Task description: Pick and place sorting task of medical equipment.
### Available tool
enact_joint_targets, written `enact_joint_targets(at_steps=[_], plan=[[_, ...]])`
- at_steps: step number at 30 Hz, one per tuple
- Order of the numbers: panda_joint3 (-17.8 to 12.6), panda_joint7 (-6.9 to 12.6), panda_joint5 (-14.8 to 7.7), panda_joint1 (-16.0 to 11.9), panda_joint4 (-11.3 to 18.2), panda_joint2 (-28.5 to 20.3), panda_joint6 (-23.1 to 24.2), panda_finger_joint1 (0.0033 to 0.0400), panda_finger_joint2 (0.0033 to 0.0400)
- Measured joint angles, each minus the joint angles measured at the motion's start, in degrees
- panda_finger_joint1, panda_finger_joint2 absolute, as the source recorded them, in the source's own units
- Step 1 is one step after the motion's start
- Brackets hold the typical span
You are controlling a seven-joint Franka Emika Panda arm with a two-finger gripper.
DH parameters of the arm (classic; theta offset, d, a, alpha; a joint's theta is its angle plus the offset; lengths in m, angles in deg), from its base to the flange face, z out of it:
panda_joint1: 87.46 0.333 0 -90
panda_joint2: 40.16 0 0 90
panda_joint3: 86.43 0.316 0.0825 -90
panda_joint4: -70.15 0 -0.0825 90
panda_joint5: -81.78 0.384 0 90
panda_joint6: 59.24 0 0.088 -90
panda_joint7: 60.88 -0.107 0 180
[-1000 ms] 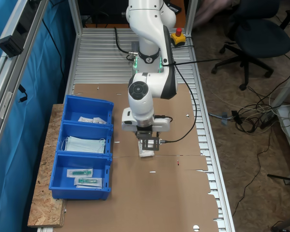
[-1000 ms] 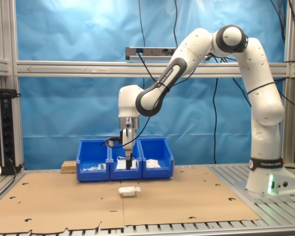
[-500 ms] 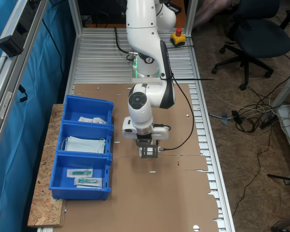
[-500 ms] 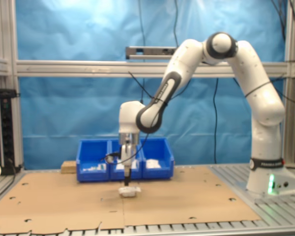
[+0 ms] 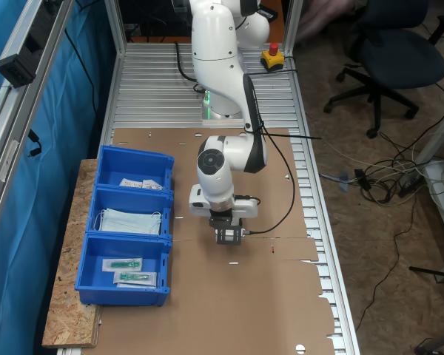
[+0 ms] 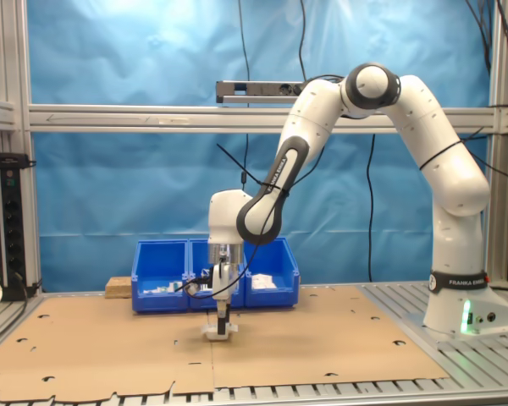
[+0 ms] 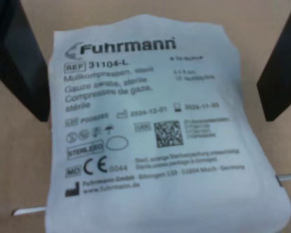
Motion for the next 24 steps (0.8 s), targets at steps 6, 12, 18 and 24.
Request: enact_joint_targets(at_steps=[6, 12, 18, 24], plan=[[-0.42, 0.00, 0.00, 0.00, 0.03, 0.14, 0.76, 0.0400, 0.0400], [-0.81, 0.00, 0.00, 0.00, 0.03, 0.15, 1.48, 0.0400, 0.0400], [-0.94, 0.00, 0.00, 0.00, 0.03, 0.17, 1.77, 0.0400, 0.0400], [-0.96, 0.00, 0.00, 0.00, 0.02, 0.55, 2.11, 0.0400, 0.0400]])
